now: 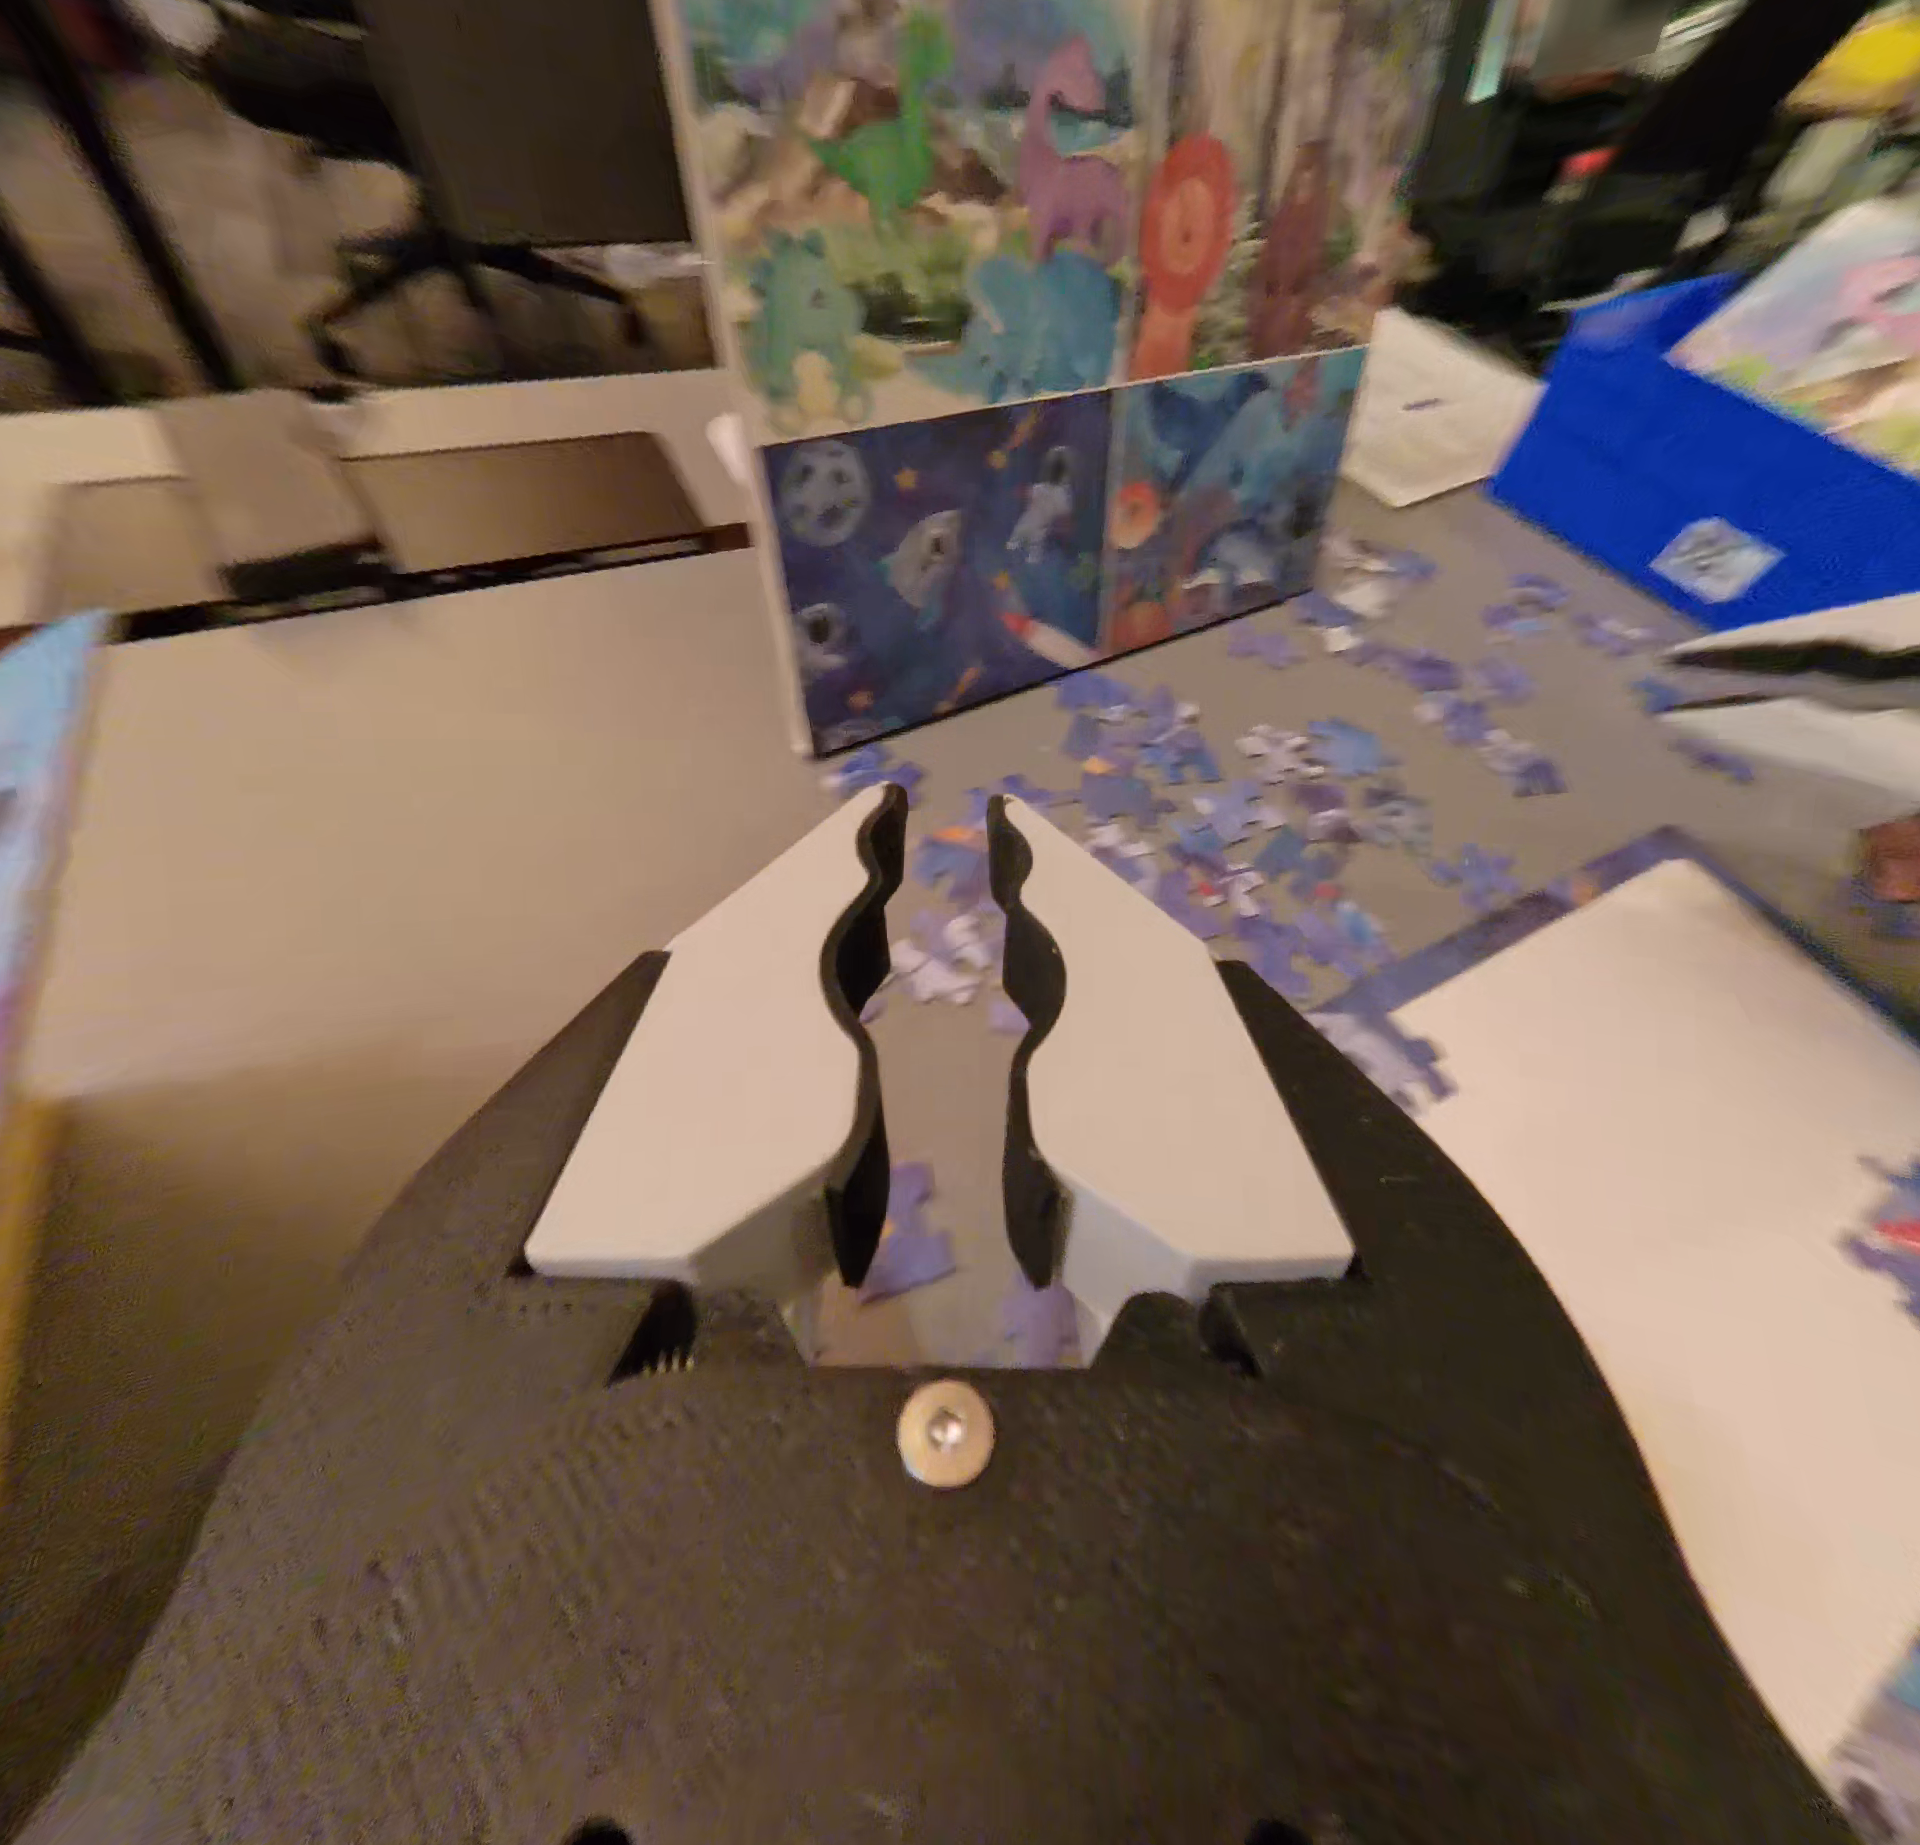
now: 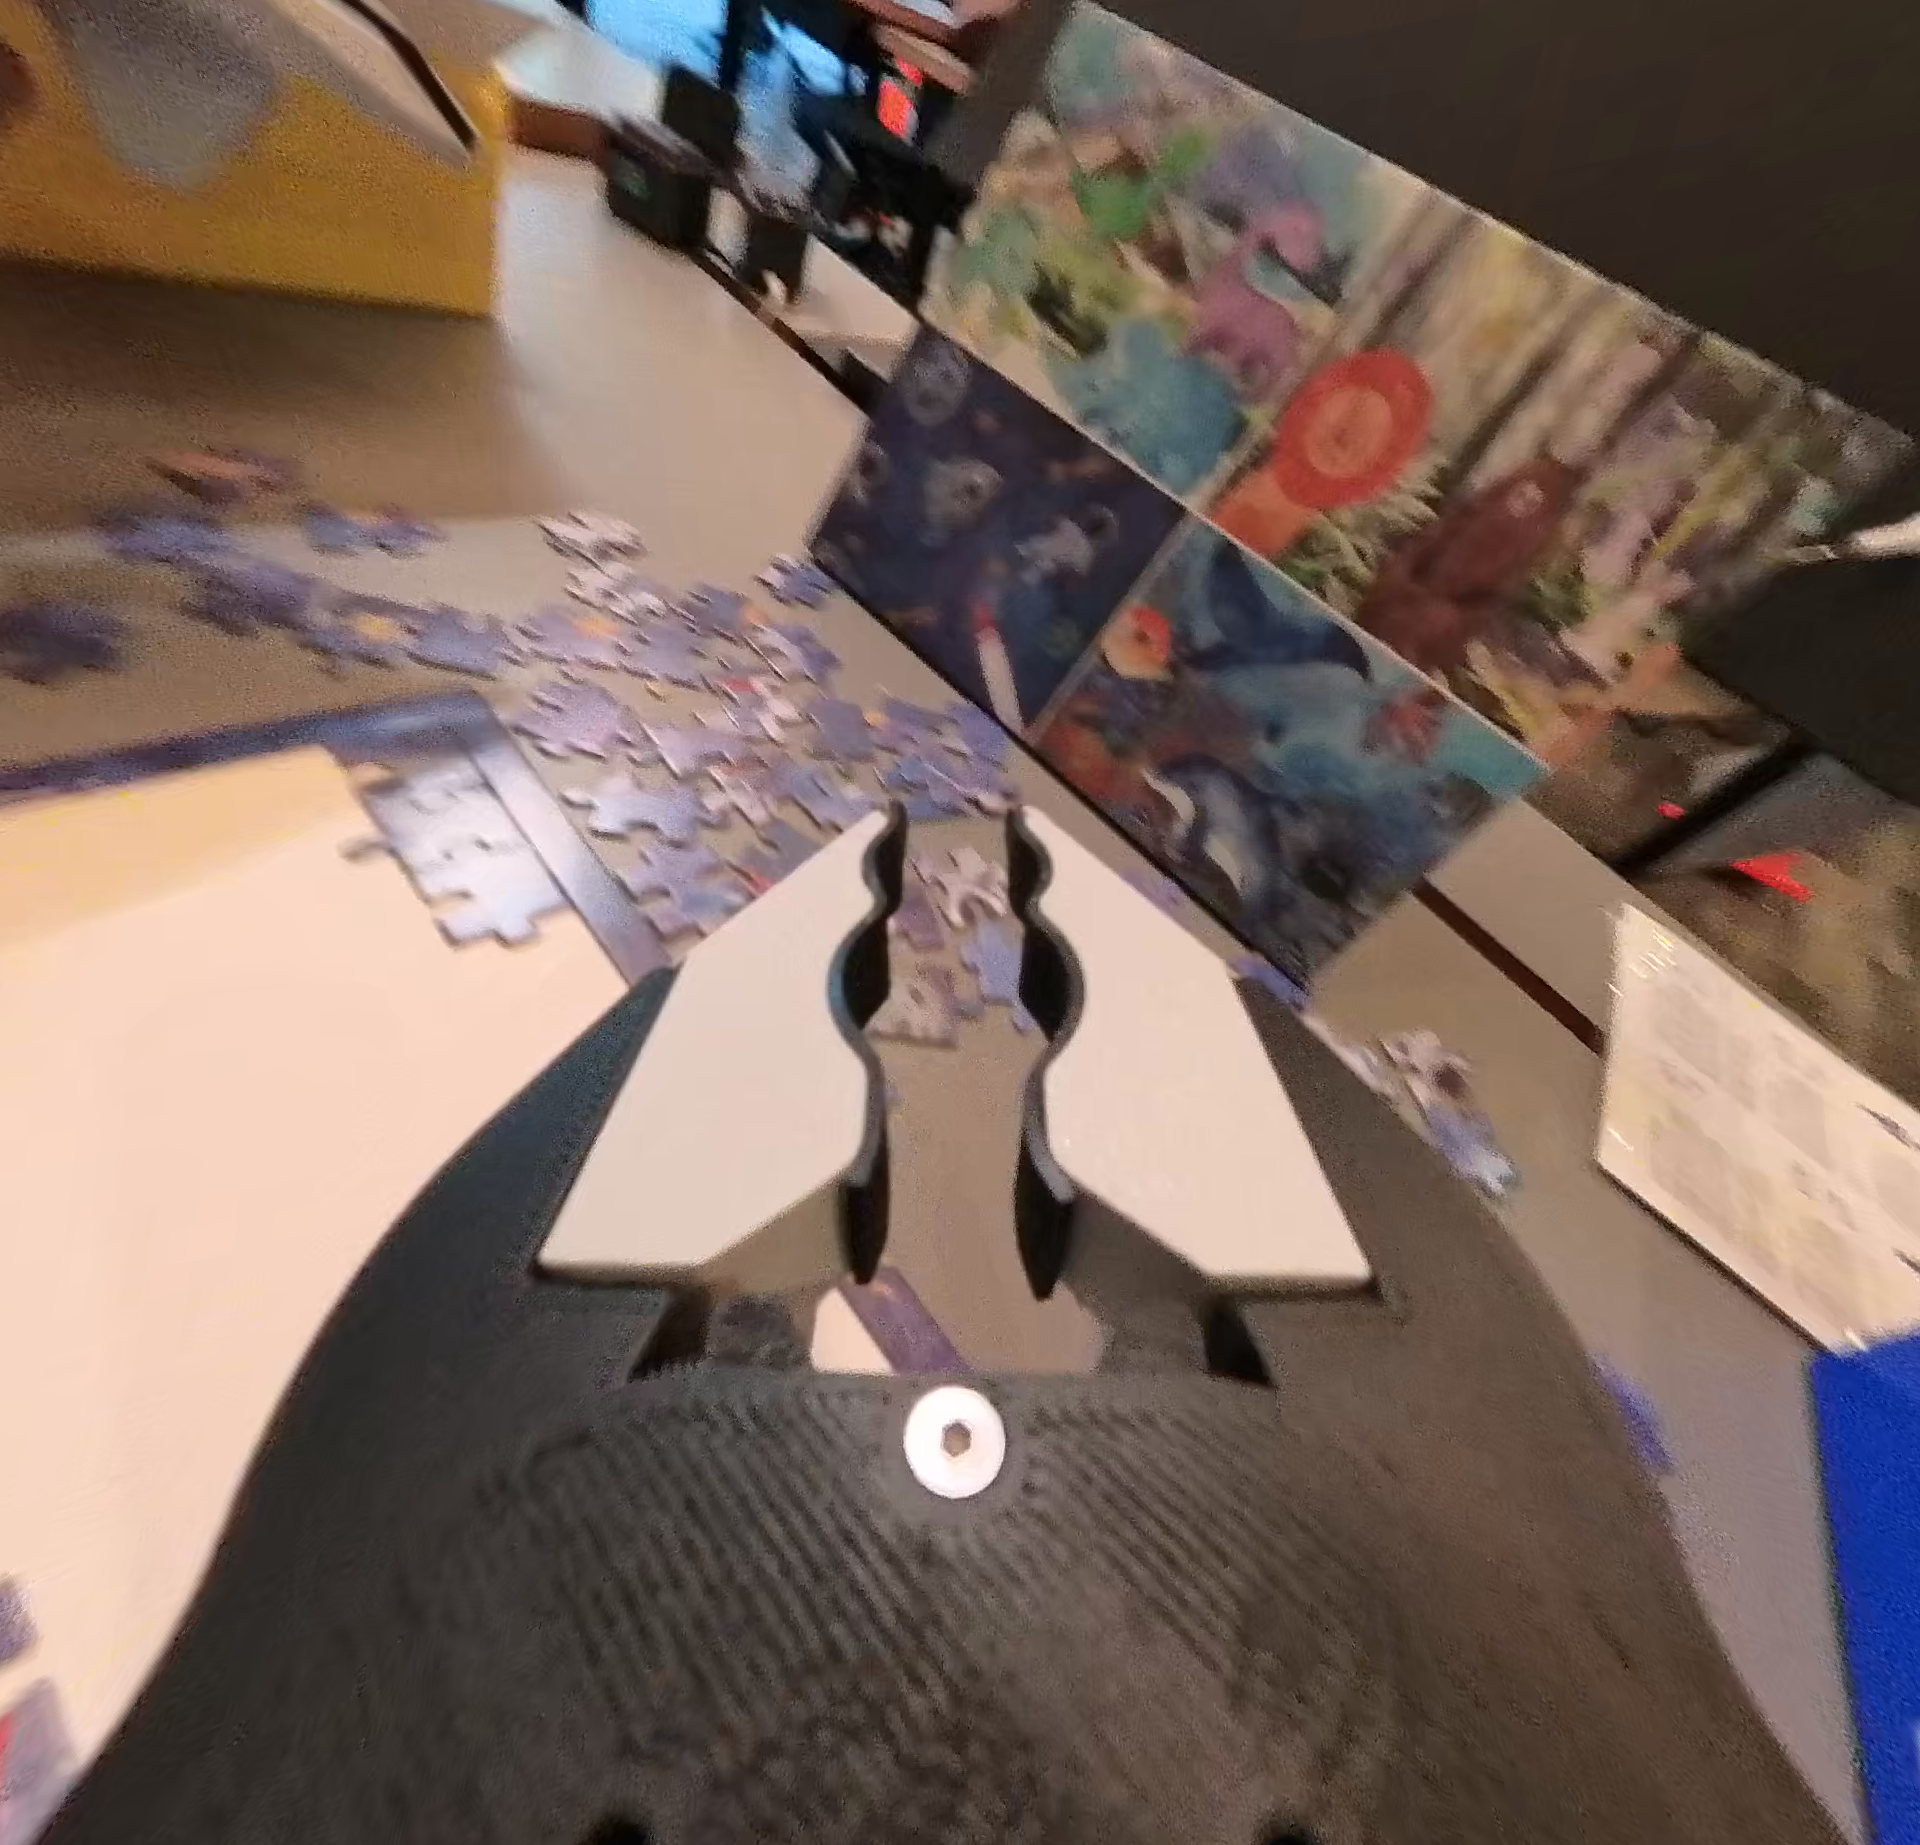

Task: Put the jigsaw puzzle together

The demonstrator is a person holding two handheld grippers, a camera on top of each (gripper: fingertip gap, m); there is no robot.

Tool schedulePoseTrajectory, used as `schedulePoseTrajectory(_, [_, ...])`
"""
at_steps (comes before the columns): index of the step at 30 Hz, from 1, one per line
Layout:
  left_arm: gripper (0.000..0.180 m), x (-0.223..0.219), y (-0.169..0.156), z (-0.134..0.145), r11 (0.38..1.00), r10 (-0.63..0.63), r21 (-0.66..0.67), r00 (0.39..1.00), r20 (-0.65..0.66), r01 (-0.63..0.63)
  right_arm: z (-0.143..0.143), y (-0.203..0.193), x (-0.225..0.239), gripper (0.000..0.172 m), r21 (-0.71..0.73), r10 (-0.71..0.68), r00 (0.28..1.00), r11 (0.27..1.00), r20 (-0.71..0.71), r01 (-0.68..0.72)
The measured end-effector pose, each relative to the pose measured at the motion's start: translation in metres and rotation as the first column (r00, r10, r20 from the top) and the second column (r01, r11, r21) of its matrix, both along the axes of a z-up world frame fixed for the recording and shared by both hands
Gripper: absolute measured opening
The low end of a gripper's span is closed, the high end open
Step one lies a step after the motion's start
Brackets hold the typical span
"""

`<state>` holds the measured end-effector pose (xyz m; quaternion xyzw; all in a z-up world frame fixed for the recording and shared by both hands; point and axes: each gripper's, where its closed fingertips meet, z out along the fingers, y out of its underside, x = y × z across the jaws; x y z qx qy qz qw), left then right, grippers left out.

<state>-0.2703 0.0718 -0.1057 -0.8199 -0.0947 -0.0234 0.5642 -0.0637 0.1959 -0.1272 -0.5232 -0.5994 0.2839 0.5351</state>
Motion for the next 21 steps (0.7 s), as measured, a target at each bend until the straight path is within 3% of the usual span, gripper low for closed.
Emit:
schedulePoseTrajectory(3, [0.010,0.012,0.014,-0.002,0.996,-0.088,0.036,0.996,0.031,0.087,-0.005,0.013,0.010,0.008,0.062,-0.043,0.999,0.997,0.005,0.042])
schedulePoseTrajectory(6, [0.006,0.004,0.014,-0.021,0.999,-0.053,-0.011,0.998,0.014,0.053,-0.006,0.016,0.010,0.007,-0.005,-0.038,0.999,0.999,-0.009,0.038])
schedulePoseTrajectory(12, [0.000,0.011,0.006,-0.059,0.990,-0.128,-0.054,0.992,0.015,0.128,-0.010,0.027,0.015,0.006,-0.060,-0.059,0.998,0.996,-0.014,0.058])
schedulePoseTrajectory(16, [0.000,0.004,0.004,-0.054,0.994,-0.106,-0.044,0.991,-0.079,0.103,0.003,0.033,0.022,0.006,-0.101,-0.074,0.995,0.993,-0.069,0.067])
schedulePoseTrajectory(21, [0.000,-0.005,0.001,-0.046,0.998,-0.059,0.007,0.996,-0.069,0.059,0.014,0.040,0.030,0.006,-0.175,-0.092,0.987,0.982,-0.133,0.068])
